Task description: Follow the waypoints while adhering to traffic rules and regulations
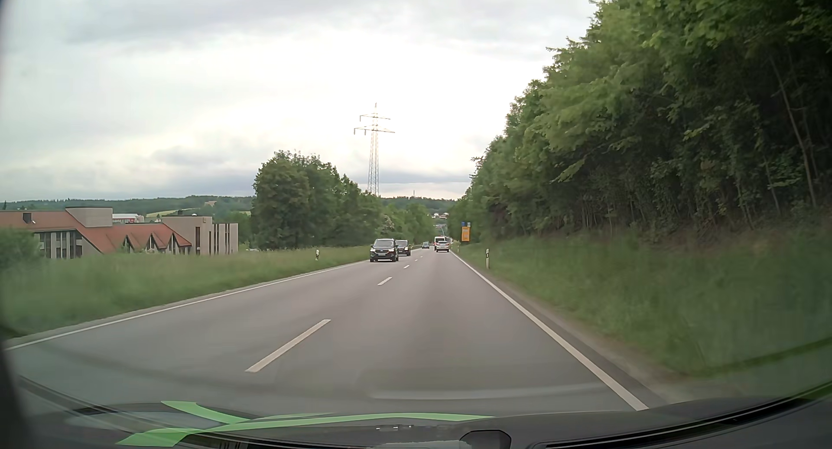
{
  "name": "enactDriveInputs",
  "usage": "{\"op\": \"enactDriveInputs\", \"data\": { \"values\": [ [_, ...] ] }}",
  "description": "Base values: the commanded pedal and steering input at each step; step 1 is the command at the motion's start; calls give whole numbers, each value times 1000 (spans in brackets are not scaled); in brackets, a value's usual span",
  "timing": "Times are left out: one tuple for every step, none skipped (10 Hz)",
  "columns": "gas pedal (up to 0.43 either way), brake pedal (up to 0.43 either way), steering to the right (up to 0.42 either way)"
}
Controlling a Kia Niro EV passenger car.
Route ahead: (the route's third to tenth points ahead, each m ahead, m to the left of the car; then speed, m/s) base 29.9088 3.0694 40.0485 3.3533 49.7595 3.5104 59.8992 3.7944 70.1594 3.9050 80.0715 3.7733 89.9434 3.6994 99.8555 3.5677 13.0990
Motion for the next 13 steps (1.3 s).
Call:
{"op": "enactDriveInputs", "data": {
  "values": [
    [0,0,1],
    [0,0,0],
    [0,0,0],
    [0,0,0],
    [0,0,1],
    [0,0,0],
    [0,0,0],
    [0,0,0],
    [0,0,1],
    [0,0,0],
    [0,0,0],
    [0,0,1],
    [0,0,1]
  ]
}}
